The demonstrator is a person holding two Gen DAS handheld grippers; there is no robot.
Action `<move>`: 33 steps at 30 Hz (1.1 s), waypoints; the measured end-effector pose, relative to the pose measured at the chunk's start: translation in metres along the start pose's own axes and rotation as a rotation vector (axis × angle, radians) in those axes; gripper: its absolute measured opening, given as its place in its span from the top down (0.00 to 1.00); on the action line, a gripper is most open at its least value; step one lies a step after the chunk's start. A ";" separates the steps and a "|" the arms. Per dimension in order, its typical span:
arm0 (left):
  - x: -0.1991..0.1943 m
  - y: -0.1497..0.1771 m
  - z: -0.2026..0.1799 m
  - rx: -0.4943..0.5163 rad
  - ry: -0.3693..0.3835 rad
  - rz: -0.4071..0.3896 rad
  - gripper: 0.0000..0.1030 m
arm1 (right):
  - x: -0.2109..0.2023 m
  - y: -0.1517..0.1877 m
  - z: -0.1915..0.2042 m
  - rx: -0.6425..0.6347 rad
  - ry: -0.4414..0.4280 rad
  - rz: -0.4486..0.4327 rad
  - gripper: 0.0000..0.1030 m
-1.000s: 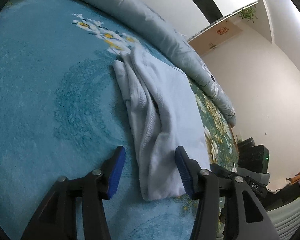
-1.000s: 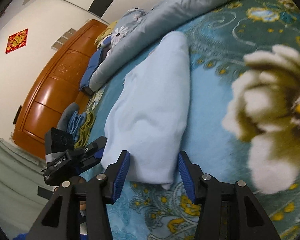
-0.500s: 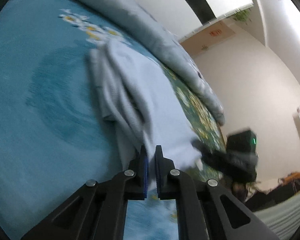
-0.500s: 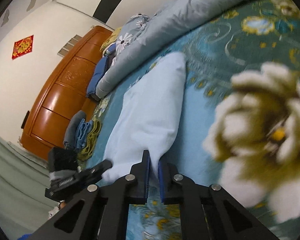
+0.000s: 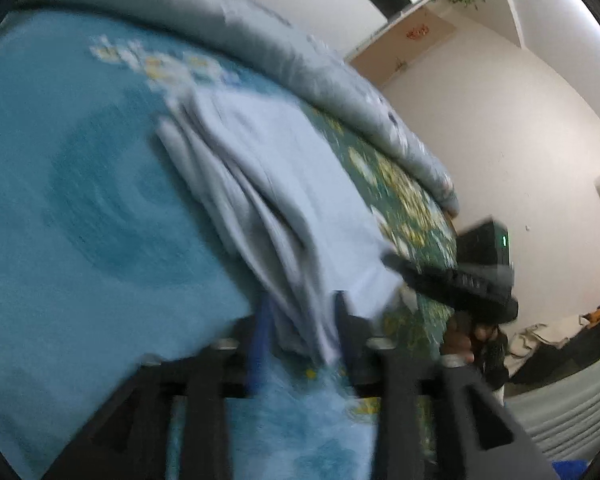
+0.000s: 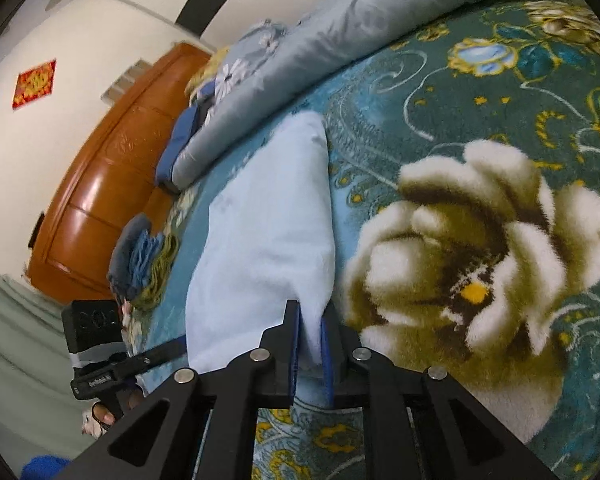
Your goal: Fold clothes
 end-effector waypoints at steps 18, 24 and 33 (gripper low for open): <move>0.093 -0.146 0.071 0.125 -0.031 0.145 0.33 | 0.015 0.057 0.039 0.266 -0.018 -0.252 0.37; 0.105 -0.143 0.062 0.189 0.005 0.128 0.34 | 0.022 0.061 0.042 0.311 -0.016 -0.363 0.39; 0.103 -0.129 0.045 0.173 -0.030 0.075 0.82 | 0.020 0.051 0.027 0.331 0.003 -0.351 0.87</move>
Point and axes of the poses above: each gripper's, at about its wrist camera, not at the fingertips, and x roughly the way its jaws point, z to its left, y to its underside, the point moved 3 cm from there along x, roughly the way its jaws point, and after that the axes turned 1 degree about x, right-handed, at the moved point
